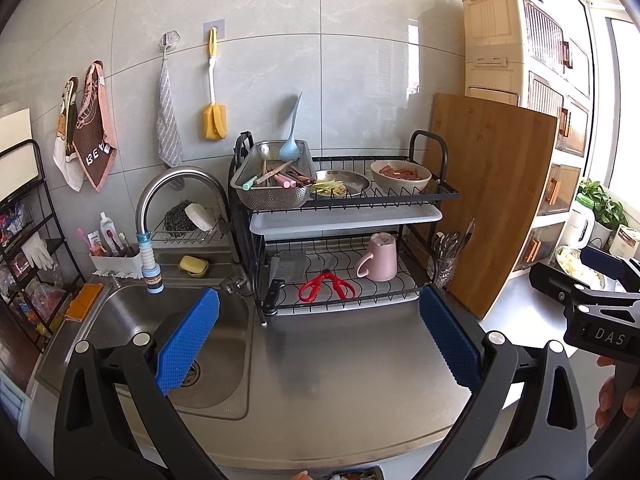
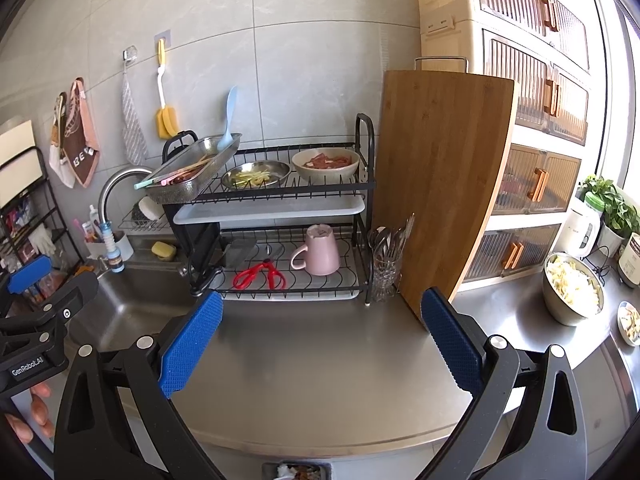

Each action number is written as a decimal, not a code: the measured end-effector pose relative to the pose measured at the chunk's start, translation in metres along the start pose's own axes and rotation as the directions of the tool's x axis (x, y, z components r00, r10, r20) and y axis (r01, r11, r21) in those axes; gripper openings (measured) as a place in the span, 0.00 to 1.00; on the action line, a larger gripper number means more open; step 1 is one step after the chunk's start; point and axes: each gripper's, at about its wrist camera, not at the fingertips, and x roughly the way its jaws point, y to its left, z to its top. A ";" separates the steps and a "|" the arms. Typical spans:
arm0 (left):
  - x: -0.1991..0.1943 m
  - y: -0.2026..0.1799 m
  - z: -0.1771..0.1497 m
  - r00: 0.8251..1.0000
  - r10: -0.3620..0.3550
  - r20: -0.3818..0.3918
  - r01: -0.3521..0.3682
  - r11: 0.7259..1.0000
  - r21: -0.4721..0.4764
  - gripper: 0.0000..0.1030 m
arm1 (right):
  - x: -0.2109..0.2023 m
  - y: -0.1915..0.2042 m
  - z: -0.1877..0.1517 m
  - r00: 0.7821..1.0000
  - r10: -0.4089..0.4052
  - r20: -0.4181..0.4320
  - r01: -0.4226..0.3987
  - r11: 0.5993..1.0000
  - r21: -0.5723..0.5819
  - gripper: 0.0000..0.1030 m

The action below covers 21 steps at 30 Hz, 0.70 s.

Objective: Collect trash

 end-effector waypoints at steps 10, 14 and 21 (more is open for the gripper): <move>0.000 0.000 -0.001 1.000 0.002 -0.002 -0.002 1.000 -0.001 0.92 | 0.000 -0.001 0.001 1.000 0.001 0.001 -0.001 1.000 -0.001 0.97; 0.000 0.000 -0.001 1.000 0.003 -0.001 -0.003 1.000 -0.003 0.92 | 0.001 -0.001 0.000 1.000 0.003 0.000 -0.003 1.000 0.000 0.97; 0.000 0.001 -0.001 1.000 0.003 -0.002 -0.003 1.000 -0.003 0.92 | 0.002 -0.001 0.000 1.000 0.001 0.000 -0.001 1.000 0.001 0.97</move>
